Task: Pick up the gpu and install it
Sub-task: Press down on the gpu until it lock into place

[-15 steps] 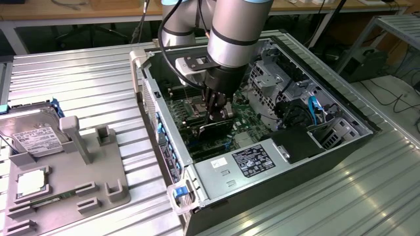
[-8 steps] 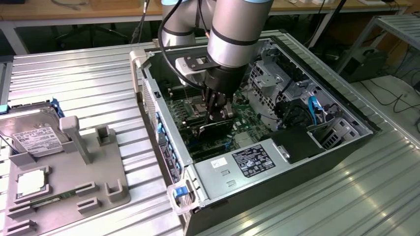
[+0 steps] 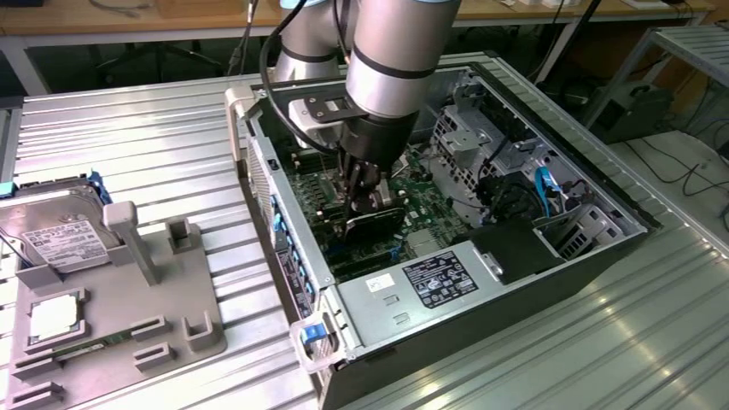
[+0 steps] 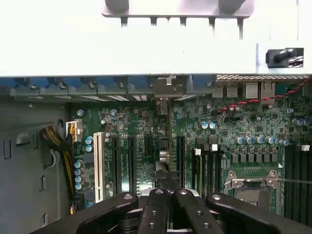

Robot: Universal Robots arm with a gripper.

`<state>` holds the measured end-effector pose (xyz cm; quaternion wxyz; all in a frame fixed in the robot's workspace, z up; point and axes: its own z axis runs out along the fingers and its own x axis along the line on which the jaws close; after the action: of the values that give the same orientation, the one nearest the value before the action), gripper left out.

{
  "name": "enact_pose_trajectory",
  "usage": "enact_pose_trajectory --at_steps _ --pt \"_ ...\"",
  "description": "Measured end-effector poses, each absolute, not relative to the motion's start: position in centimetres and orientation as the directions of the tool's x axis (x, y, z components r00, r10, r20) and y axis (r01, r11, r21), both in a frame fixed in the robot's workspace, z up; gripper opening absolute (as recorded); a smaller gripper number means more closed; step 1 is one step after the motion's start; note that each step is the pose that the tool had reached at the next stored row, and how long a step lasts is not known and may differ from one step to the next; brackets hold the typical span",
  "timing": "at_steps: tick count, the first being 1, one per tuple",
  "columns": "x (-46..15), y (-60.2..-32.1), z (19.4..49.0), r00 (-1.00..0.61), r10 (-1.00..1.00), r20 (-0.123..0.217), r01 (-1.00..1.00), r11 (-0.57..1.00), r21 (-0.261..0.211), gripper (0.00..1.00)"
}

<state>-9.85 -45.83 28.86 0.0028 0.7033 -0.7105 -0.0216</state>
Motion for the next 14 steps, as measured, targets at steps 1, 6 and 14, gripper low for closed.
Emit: enact_pose_trajectory --at_steps 1,6,14 --pt "-9.85 -45.83 28.94 -0.011 -1.0 -0.027 -0.999 0.01 0.036 0.11" --pt "-9.83 -45.83 29.3 -0.011 -1.0 -0.027 -0.999 0.009 0.042 0.11" --pt "-9.81 -45.82 29.34 -0.012 -1.0 -0.026 -0.996 0.01 0.094 0.11"
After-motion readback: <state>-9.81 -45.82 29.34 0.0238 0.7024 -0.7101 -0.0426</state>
